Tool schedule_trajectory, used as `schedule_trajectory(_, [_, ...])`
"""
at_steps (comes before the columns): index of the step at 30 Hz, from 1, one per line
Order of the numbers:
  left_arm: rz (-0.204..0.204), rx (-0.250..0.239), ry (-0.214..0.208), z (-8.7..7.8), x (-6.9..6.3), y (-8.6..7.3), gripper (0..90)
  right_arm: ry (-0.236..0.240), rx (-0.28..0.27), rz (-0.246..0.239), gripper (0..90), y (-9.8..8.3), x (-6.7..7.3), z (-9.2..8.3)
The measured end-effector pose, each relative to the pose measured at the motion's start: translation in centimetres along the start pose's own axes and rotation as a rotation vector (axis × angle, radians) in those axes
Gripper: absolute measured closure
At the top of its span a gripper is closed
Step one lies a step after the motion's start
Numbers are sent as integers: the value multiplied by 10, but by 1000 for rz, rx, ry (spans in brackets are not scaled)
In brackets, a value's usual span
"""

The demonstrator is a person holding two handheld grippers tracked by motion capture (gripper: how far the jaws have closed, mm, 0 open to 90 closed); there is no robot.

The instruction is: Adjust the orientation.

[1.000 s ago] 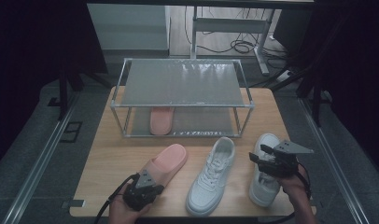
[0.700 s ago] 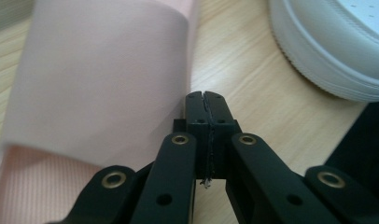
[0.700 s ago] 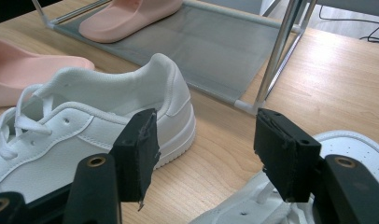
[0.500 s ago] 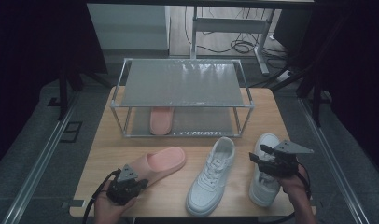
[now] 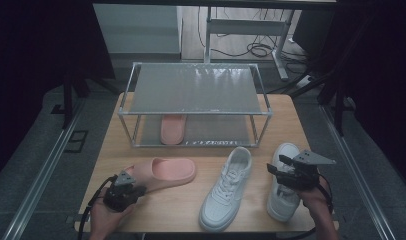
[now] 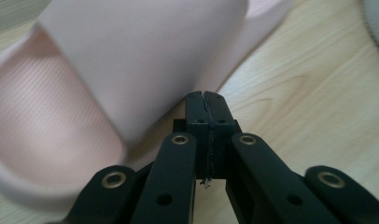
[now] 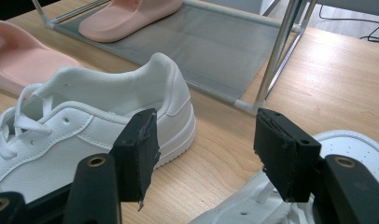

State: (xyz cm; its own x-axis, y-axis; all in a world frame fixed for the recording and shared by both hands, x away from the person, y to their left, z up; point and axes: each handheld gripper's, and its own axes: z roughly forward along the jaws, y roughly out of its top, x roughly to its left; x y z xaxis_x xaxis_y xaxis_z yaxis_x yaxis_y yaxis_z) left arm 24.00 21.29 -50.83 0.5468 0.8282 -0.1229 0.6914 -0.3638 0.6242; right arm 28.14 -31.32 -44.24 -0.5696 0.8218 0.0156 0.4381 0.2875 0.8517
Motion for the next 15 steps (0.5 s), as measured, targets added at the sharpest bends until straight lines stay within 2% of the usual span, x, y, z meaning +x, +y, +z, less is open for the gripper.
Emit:
schedule_trajectory(5, [-30,6,18,2,12,-2,900,-1,-3,0,403,0,0,0])
schedule_trajectory(9, [-29,2,17,1,11,-1,900,-2,-4,-1,403,0,0,-1])
schedule_trajectory(12, [0,-19,-6,-1,-1,5,900,-4,-3,-1,403,0,-1,-1])
schedule_trajectory(15, [48,-43,-40,0,-19,21,900,-3,-2,0,402,0,0,-1])
